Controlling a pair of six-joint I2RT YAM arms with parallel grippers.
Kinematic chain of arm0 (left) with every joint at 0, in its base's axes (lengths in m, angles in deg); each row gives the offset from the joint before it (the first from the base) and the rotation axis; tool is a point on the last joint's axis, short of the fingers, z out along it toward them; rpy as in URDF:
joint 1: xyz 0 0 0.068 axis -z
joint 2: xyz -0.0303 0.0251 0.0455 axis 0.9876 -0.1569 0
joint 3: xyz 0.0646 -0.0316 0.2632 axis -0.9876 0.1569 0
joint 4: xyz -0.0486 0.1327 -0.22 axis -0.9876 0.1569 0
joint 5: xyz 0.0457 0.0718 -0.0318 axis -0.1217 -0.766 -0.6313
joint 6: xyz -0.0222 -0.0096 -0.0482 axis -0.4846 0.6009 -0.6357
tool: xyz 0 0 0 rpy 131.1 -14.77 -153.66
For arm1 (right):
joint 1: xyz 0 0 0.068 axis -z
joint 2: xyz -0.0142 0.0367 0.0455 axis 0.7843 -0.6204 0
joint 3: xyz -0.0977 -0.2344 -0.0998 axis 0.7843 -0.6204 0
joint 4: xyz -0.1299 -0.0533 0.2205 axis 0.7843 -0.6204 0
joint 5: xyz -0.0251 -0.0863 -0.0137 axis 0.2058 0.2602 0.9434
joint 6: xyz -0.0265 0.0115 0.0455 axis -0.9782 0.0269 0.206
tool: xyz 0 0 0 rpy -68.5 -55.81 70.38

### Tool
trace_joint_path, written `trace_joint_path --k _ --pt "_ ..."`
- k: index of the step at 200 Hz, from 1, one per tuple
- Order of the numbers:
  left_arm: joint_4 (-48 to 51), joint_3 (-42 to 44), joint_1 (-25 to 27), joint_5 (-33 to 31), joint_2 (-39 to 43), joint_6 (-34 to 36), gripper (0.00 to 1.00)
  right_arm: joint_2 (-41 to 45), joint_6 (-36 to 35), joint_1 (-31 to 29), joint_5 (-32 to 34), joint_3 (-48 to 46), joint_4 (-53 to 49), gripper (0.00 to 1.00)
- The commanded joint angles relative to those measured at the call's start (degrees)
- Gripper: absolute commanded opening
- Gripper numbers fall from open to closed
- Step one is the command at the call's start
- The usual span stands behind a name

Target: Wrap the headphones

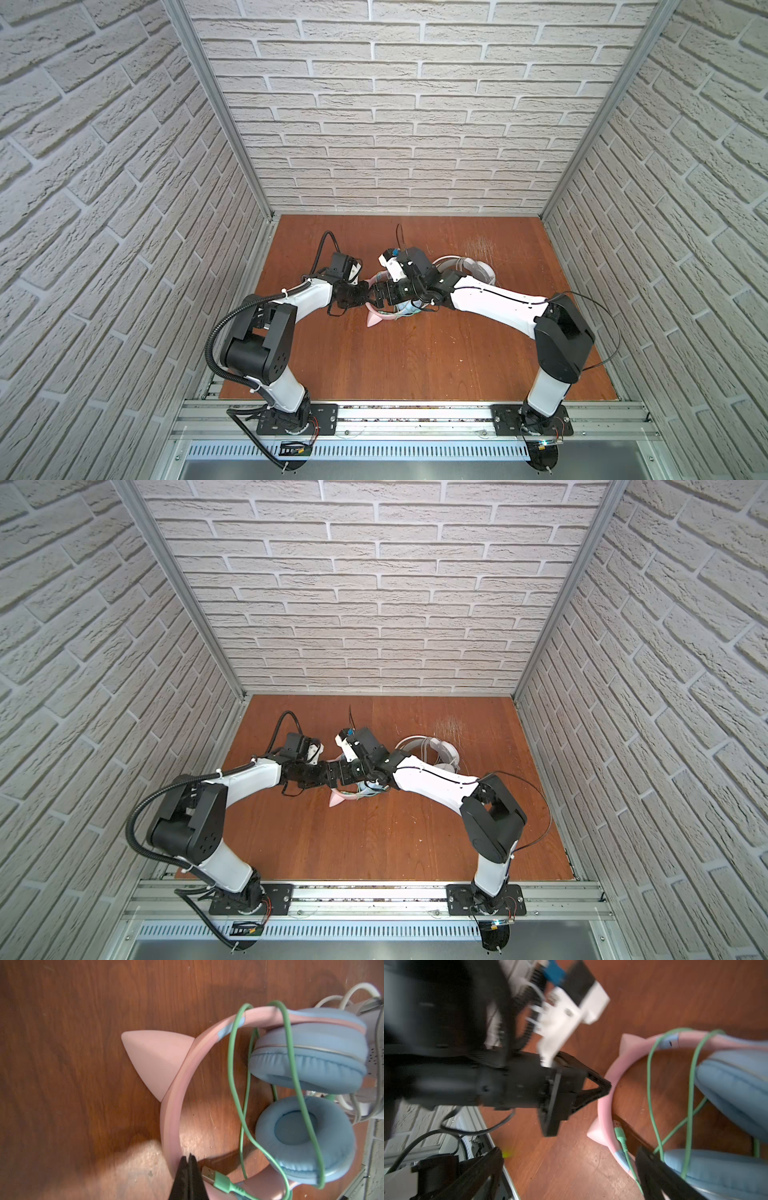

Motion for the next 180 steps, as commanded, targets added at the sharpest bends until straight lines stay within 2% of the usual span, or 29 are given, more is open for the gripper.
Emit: trace_joint_path --k 1,36,71,97,136,150,180 --pt "5.37 -2.72 -0.19 -3.24 -2.20 4.83 0.00 3.77 -5.96 -0.25 -1.88 0.62 1.84 1.00" --pt "9.97 -7.29 -0.99 -5.30 -5.29 8.78 0.00 9.89 -8.50 2.06 1.58 -3.83 0.41 1.00" --pt "15.50 -11.67 -2.00 -9.09 -7.41 12.91 0.00 15.21 -13.31 4.45 7.98 -5.69 -5.15 1.00" --pt "18.65 -14.37 -2.79 -11.95 -8.33 15.46 0.00 17.04 -16.69 6.09 10.87 -5.56 -9.91 1.00" --pt "22.75 -17.38 -3.56 -14.61 -9.36 20.43 0.00 18.88 -18.01 9.18 14.53 -6.97 -14.95 1.00" --pt "23.70 -18.56 -4.06 -16.11 -10.00 21.95 0.00 19.80 -18.12 11.16 16.29 -8.21 -15.92 1.00" --pt "23.29 -20.09 -5.08 -16.26 -10.95 23.89 0.00 20.08 -19.17 17.30 15.41 -8.46 -20.13 1.00"
